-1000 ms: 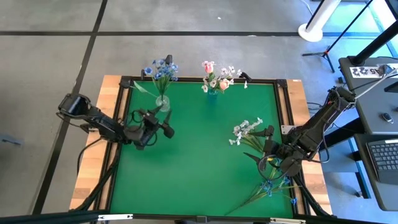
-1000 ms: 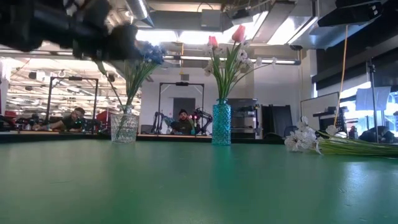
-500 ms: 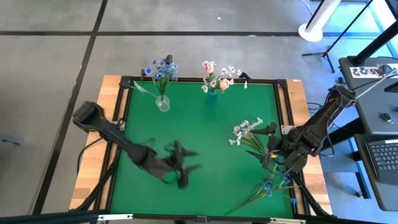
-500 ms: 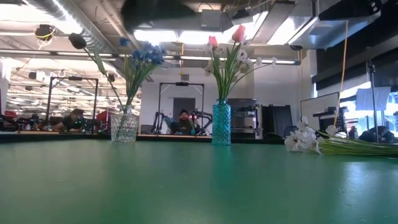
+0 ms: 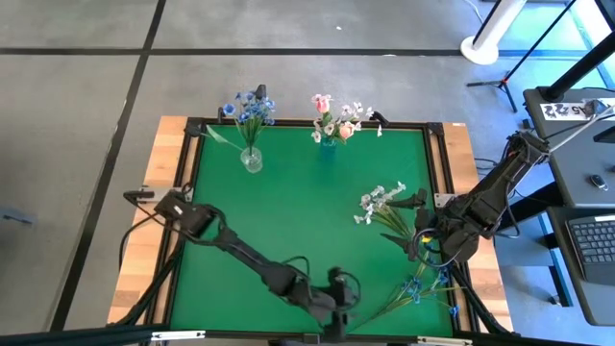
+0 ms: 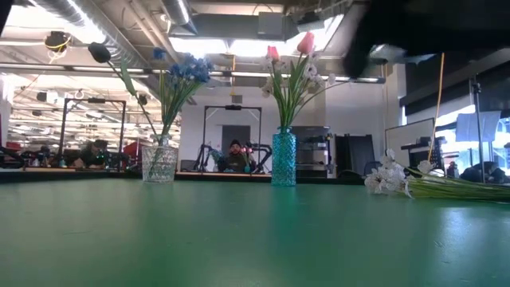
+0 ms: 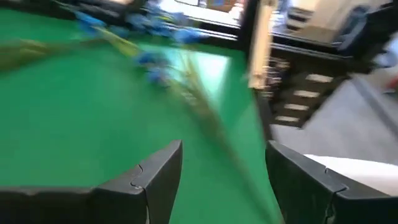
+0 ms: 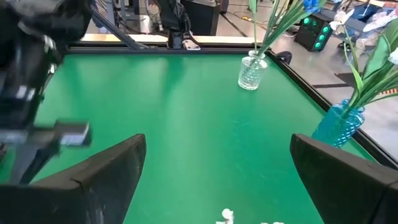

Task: Sort flowers into vase by color
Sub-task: Put the blue flowers into the transparent vase

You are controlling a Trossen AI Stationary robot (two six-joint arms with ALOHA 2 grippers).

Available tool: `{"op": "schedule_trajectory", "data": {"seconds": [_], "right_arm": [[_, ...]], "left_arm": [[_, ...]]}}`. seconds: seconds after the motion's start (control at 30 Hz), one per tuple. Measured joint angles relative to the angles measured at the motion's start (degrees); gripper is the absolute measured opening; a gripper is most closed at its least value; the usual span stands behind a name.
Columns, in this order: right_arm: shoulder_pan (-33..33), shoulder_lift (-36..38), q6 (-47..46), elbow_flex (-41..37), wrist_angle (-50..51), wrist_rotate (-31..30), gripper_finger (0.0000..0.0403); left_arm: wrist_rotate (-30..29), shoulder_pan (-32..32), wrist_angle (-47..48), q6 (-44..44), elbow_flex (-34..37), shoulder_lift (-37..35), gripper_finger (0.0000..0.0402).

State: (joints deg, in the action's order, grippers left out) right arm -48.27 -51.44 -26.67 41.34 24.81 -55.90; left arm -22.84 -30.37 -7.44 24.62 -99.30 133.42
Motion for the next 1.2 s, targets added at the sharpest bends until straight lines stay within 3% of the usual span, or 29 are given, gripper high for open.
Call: {"op": "schedule_trajectory", "data": {"seconds": [0.23, 0.83, 0.97, 1.1, 1.2], "right_arm": [[-0.1, 0.0, 0.0, 0.0, -0.9, 0.0, 0.0397], [-0.1, 0.0, -0.5, 0.0, -2.7, 0.9, 0.0397], [-0.1, -0.1, 0.6, 3.4, -1.8, 8.9, 0.0397], [-0.1, -0.3, 1.6, 10.4, 4.0, 14.6, 0.0397], [-0.1, -0.9, 1.2, 16.5, 11.4, 17.8, 0.0397]], "left_arm": [[8.3, -0.2, 3.3, 3.1, -12.3, 8.3, 0.0223], [7.0, -1.1, 12.2, 3.8, -13.1, 12.3, 0.0223], [0.7, -2.1, 19.1, 1.3, -13.0, 9.1, 0.0223], [-15.1, -5.5, 31.3, -3.9, -13.0, -0.9, 0.0223], [-26.2, -8.1, 38.9, -3.0, -12.4, -8.3, 0.0223]]}}
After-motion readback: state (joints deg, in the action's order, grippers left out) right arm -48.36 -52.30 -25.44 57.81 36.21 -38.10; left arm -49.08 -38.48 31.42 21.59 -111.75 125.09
